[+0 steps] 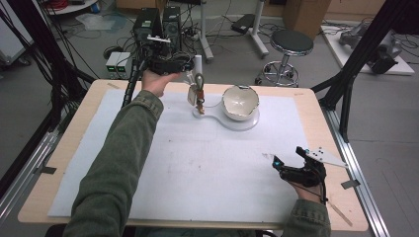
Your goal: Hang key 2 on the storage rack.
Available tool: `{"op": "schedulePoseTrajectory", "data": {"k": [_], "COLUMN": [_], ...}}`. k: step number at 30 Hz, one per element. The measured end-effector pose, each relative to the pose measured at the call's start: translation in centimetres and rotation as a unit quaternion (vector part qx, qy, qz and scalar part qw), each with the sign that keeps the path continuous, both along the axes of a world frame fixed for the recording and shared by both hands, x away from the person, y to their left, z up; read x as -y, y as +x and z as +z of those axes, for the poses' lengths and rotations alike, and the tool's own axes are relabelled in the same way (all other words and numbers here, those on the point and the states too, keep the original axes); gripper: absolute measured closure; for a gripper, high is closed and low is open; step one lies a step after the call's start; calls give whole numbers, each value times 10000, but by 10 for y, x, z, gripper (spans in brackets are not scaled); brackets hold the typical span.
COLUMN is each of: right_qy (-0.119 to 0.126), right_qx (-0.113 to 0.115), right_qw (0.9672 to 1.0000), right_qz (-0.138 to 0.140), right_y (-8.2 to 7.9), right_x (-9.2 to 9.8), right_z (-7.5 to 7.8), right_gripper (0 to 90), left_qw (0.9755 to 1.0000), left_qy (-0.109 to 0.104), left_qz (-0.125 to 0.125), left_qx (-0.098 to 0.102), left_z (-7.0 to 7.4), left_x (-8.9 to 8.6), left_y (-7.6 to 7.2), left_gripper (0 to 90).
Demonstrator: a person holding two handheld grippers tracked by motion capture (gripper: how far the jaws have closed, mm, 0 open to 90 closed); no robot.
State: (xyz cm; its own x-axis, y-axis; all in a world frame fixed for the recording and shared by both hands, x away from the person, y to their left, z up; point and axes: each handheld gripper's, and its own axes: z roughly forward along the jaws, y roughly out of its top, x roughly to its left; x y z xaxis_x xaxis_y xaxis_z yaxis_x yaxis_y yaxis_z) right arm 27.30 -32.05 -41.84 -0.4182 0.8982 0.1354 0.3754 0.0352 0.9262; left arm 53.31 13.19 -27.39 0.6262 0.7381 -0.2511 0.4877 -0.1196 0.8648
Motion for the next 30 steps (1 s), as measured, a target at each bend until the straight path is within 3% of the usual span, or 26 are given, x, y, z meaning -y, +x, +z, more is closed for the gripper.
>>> {"op": "schedulePoseTrajectory", "data": {"k": [3, 7, 15, 22, 30], "right_qy": [-11, 13, 19, 26, 12], "right_qx": [10, -29, -29, -39, -22], "right_qw": [10000, 10000, 10000, 10000, 10000], "right_qz": [5, -14, -17, -13, -16], "right_y": [0, 0, 0, 0, 1], "right_x": [0, 0, 0, 0, 0], "right_z": [0, 0, 0, 0, 0], "right_gripper": [6, 5, 6, 6, 6], "left_qw": [10000, 9999, 9999, 9998, 10000], "left_qy": [32, -103, -124, -148, -60], "left_qz": [38, 72, 106, 33, 50], "left_qx": [-19, 17, 26, -94, -16], "left_z": [1, 2, 3, -2, -9], "left_x": [-4, -10, -24, -36, -45], "left_y": [-1, -5, -13, -21, -35], "left_gripper": [357, 257, 149, 16, 16]}}
